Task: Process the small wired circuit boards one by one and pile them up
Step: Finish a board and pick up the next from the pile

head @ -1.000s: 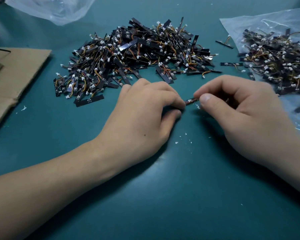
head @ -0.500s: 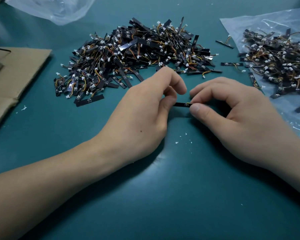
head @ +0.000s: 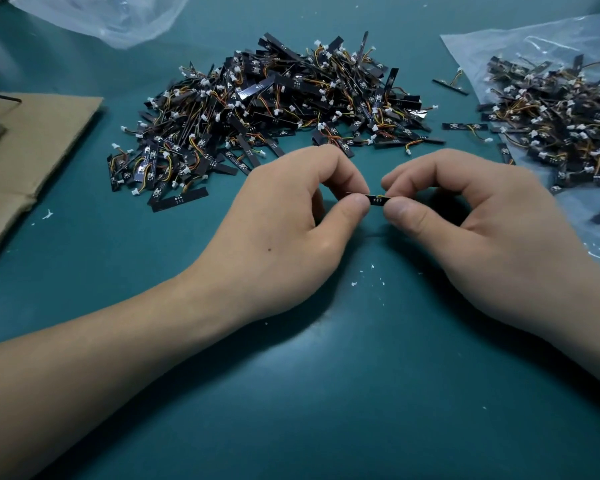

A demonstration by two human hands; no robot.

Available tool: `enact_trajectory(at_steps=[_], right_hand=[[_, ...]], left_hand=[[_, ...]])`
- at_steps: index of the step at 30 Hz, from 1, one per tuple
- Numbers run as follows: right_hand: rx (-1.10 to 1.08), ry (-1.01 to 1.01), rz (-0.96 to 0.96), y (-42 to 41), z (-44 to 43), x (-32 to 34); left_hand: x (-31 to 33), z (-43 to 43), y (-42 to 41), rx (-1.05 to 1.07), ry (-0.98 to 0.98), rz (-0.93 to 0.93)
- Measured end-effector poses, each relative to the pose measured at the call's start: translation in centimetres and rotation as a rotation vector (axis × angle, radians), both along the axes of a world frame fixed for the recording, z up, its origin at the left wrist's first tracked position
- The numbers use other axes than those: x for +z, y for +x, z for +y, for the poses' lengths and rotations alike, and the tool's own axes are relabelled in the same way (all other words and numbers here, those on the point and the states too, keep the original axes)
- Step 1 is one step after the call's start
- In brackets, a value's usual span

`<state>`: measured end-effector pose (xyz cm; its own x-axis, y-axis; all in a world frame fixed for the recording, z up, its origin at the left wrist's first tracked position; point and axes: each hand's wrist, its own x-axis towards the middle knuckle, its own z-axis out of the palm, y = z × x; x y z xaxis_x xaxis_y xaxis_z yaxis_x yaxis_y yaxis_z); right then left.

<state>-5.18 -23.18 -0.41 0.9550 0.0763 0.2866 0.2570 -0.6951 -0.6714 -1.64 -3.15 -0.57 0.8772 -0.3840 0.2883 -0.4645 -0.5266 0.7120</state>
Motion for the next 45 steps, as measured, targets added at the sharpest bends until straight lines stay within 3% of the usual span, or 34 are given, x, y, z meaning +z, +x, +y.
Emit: enact_trajectory(at_steps=[18, 26, 45], right_hand=[[0.022, 0.023, 0.036, -0.14, 0.06, 0.11], [0.081, -0.101, 0.033, 0.02, 0.06, 0.16], [0.07, -0.014, 0.019, -0.14, 0.0, 0.1]], left_hand=[[0.23, 0.02, -0.03, -0.045, 0.012, 0.004], [0.22, 0.05, -0.08, -0.074, 0.08, 0.003], [0.28, 0.06, -0.16, -0.071, 0.072, -0.023]])
